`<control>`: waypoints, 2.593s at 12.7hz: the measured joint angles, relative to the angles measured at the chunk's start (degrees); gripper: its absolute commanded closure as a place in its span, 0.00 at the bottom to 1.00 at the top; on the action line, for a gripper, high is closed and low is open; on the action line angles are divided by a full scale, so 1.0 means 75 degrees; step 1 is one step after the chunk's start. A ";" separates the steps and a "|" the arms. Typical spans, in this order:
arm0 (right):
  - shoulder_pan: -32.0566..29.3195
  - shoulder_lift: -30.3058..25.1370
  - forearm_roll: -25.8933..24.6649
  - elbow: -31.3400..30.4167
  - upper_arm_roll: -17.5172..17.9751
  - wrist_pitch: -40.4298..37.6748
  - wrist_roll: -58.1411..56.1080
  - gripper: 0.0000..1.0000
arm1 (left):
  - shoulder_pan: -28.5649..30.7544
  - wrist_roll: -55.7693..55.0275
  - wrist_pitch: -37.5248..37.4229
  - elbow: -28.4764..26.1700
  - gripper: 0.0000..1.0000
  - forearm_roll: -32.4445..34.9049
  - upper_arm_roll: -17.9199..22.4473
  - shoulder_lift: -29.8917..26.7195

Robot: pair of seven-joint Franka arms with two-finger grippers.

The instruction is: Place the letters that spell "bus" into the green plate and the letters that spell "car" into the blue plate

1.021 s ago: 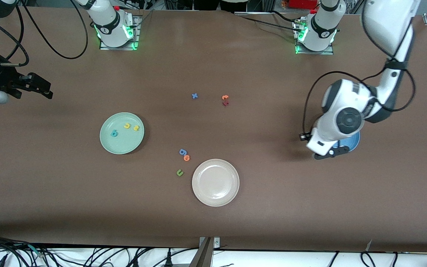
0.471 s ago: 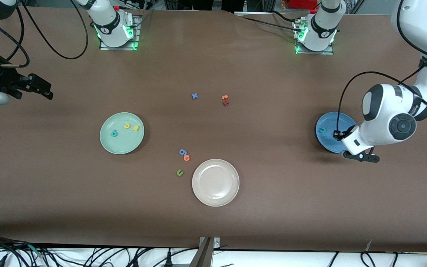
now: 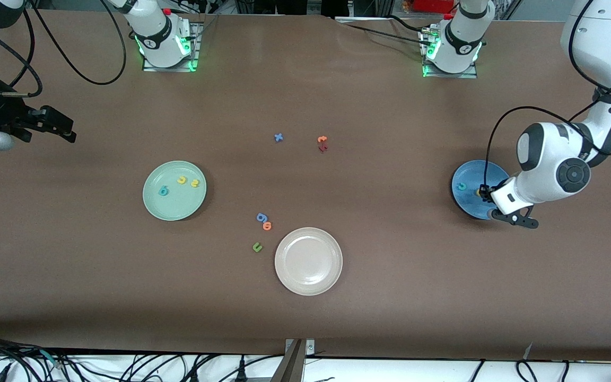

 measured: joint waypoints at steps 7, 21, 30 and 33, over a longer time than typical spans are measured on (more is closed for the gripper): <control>0.0000 0.0001 0.0000 0.0000 0.0000 0.0001 0.0000 0.00 | 0.0000 -0.0001 -0.0157 0.0179 0.00 0.0000 -0.0019 -0.0130; 0.0000 0.0008 0.0000 -0.0001 -0.0010 0.0000 0.0000 0.00 | -0.0344 -0.0011 -0.5770 0.4861 0.00 0.0000 -0.0286 -0.2073; 0.0000 0.0009 0.0000 -0.0001 -0.0016 0.0000 0.0001 0.00 | -0.0450 -0.0276 -0.6059 0.5153 0.00 -0.0334 -0.0352 -0.2829; 0.0002 0.0009 0.0000 -0.0001 -0.0016 0.0000 0.0001 0.00 | -0.0675 -0.0672 -0.6169 0.4677 0.00 -0.0368 -0.0354 -0.3323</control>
